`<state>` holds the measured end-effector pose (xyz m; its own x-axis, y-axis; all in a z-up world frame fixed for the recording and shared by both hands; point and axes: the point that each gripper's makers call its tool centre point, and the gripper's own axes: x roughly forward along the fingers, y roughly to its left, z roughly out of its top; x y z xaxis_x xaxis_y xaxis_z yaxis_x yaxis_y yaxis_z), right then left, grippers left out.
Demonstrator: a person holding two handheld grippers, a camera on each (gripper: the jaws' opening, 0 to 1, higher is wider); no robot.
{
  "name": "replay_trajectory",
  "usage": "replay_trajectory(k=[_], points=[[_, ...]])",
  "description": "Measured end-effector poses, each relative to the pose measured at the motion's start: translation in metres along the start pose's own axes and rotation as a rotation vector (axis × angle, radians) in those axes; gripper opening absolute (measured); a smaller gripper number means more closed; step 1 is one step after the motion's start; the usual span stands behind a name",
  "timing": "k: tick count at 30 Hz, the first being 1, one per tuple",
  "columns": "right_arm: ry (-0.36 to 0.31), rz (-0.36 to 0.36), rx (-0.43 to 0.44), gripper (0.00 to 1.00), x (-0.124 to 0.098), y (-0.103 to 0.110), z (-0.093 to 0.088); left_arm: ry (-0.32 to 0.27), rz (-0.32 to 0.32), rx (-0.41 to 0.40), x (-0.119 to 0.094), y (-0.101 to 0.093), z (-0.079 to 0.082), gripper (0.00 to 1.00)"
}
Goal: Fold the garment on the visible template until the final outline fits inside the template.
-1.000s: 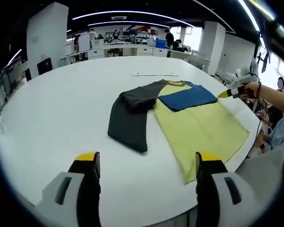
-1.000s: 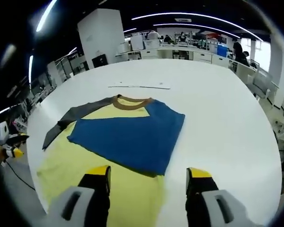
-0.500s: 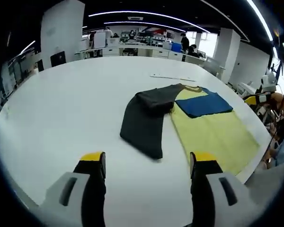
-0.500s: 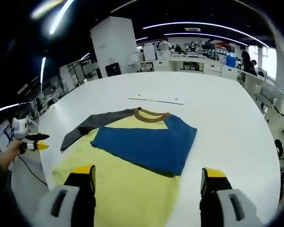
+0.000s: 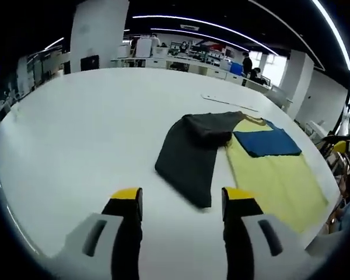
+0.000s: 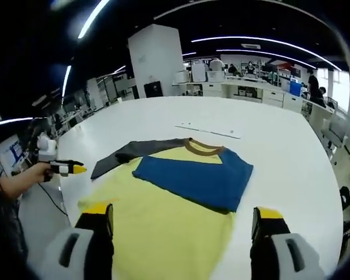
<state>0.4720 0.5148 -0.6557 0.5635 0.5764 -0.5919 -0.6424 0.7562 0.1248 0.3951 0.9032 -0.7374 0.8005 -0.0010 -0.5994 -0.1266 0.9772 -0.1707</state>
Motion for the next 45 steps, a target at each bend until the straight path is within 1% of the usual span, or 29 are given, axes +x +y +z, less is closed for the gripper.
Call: replay_trajectory(k=[4,5,7,12,13,14,18,21,23,26,29,32,34,37,39,45], points=[[-0.011,0.010,0.008,1.00,-0.005,0.004,0.001,0.006,0.016,-0.021,0.008,-0.001,-0.004,0.40],[-0.014,0.011,0.009,1.00,-0.005,0.005,0.001,0.005,0.018,-0.028,0.009,-0.002,-0.003,0.36],[-0.024,0.012,0.012,1.00,-0.007,0.006,0.003,0.007,0.011,-0.025,0.013,-0.006,-0.004,0.32],[-0.041,0.009,0.021,0.99,-0.012,0.011,0.006,0.011,0.025,-0.033,0.020,-0.006,-0.004,0.31],[-0.044,0.008,0.020,0.99,-0.013,0.011,0.006,0.017,0.028,-0.025,0.021,-0.006,-0.005,0.30],[-0.045,0.006,0.022,0.99,-0.013,0.011,0.006,0.037,0.029,-0.019,0.022,-0.006,-0.009,0.29],[-0.040,-0.008,0.017,0.98,-0.014,0.011,0.004,0.053,0.025,-0.016,0.026,-0.007,-0.013,0.26],[-0.038,-0.017,0.020,0.98,-0.015,0.010,0.002,0.070,0.029,-0.015,0.029,-0.008,-0.016,0.22],[-0.038,-0.022,0.032,0.97,-0.016,0.009,0.001,0.093,0.037,-0.008,0.031,-0.007,-0.020,0.17],[-0.038,-0.032,0.040,0.97,-0.018,0.007,0.000,0.092,0.034,-0.021,0.033,-0.008,-0.021,0.14],[-0.031,-0.033,0.036,0.97,-0.019,0.006,-0.003,0.090,0.046,-0.020,0.035,-0.006,-0.019,0.10],[-0.019,-0.022,0.031,0.98,-0.019,0.009,-0.008,0.101,0.048,-0.021,0.035,-0.003,-0.018,0.06],[-0.013,-0.016,0.026,0.98,-0.020,0.010,-0.009,0.109,0.050,-0.006,0.037,0.000,-0.016,0.05],[-0.008,-0.013,0.021,0.98,-0.021,0.011,-0.011,0.099,0.056,-0.003,0.036,0.007,-0.010,0.01],[-0.006,-0.013,0.022,0.99,-0.021,0.009,-0.012,0.097,0.058,-0.005,0.035,0.013,-0.006,0.01],[-0.004,-0.007,0.030,0.98,-0.023,0.006,-0.011,0.113,0.083,0.055,0.031,0.034,0.003,0.01]])
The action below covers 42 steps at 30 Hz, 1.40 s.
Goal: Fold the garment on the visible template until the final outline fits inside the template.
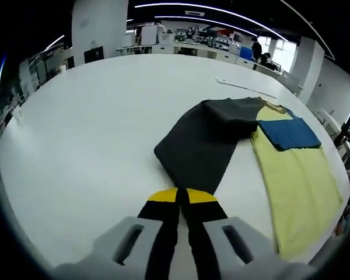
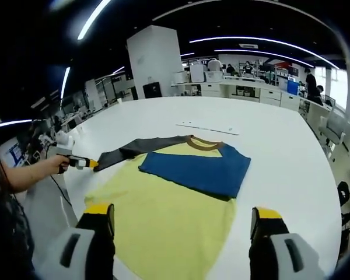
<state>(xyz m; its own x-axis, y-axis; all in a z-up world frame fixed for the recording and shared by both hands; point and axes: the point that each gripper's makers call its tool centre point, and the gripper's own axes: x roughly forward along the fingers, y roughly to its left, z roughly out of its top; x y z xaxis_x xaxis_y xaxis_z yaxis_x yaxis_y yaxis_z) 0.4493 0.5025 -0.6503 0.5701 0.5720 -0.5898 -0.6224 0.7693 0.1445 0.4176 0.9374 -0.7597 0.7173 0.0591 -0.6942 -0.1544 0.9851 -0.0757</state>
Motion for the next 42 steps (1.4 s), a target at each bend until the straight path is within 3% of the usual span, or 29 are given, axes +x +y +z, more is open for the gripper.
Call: replay_trajectory(k=[4,16,42], points=[[0.006,0.005,-0.023,0.98,-0.001,-0.003,0.001,0.000,0.021,0.046,-0.001,0.016,0.007,0.00],[0.011,0.011,-0.017,0.99,-0.005,0.003,-0.001,0.025,0.055,0.185,0.006,0.040,0.022,0.00],[0.037,0.016,-0.005,0.98,0.000,0.010,-0.003,0.042,0.153,0.226,0.032,0.100,0.051,0.00]])
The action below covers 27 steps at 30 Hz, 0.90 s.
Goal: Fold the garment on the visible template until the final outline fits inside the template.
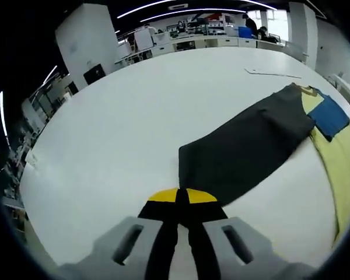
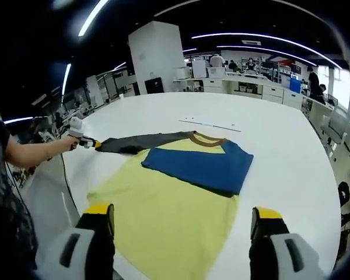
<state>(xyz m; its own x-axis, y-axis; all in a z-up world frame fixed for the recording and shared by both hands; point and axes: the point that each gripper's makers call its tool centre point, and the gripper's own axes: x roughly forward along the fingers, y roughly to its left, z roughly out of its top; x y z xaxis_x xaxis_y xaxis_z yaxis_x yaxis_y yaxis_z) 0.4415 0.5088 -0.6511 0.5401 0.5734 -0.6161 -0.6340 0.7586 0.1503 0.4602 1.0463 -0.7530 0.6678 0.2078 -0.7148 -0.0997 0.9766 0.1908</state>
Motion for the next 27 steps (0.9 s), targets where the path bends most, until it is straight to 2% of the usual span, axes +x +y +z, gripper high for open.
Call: replay_trajectory(k=[8,11,17,21,24,27], points=[[0.001,-0.005,0.005,0.98,0.001,-0.003,0.001,-0.005,0.023,0.019,0.006,0.008,0.004,0.01],[-0.001,-0.005,0.006,0.98,0.001,-0.003,0.002,-0.034,0.029,-0.019,0.005,0.011,0.009,0.03],[-0.002,-0.007,0.007,0.98,0.000,-0.003,0.001,-0.073,0.001,-0.066,-0.003,0.007,0.014,0.17],[-0.002,-0.001,0.010,0.98,0.001,0.000,0.000,-0.060,-0.011,-0.125,-0.005,0.005,0.007,0.22],[-0.003,0.004,0.012,0.98,0.002,0.002,0.000,-0.060,-0.030,-0.218,-0.007,0.003,0.002,0.22],[-0.005,0.009,0.010,0.98,0.002,0.003,0.000,-0.054,-0.030,-0.231,-0.007,0.003,-0.003,0.23]])
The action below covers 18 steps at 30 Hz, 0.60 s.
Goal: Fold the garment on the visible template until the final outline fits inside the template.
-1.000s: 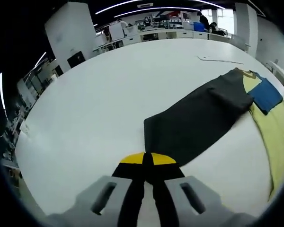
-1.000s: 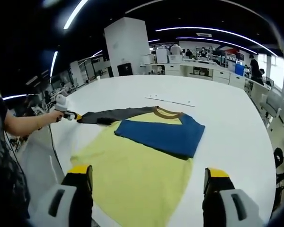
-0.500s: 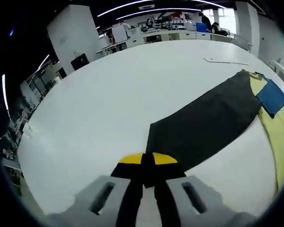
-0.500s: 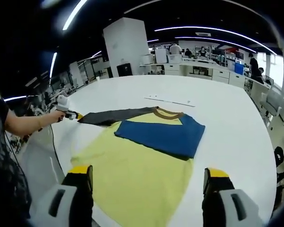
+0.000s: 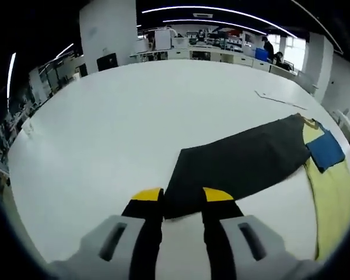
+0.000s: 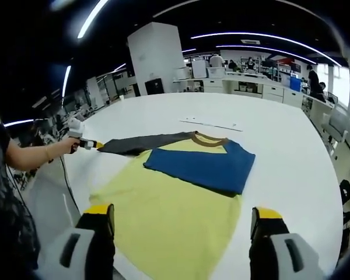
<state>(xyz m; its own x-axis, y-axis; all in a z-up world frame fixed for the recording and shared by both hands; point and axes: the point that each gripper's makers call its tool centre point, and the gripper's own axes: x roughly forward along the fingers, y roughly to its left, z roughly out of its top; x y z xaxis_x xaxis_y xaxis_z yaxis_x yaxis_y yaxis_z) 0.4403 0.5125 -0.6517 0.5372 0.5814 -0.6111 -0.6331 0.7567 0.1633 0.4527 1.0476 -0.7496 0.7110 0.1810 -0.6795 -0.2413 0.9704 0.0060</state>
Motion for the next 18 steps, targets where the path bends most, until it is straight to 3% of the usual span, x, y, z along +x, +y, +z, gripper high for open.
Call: replay_trajectory(k=[12,18], points=[[-0.004,0.001,-0.043,1.00,-0.002,0.000,0.003,0.046,0.027,-0.026,0.000,0.005,-0.013,0.21],[-0.001,-0.008,-0.043,1.00,-0.004,-0.005,0.002,0.064,0.052,-0.050,0.001,0.009,-0.020,0.13]])
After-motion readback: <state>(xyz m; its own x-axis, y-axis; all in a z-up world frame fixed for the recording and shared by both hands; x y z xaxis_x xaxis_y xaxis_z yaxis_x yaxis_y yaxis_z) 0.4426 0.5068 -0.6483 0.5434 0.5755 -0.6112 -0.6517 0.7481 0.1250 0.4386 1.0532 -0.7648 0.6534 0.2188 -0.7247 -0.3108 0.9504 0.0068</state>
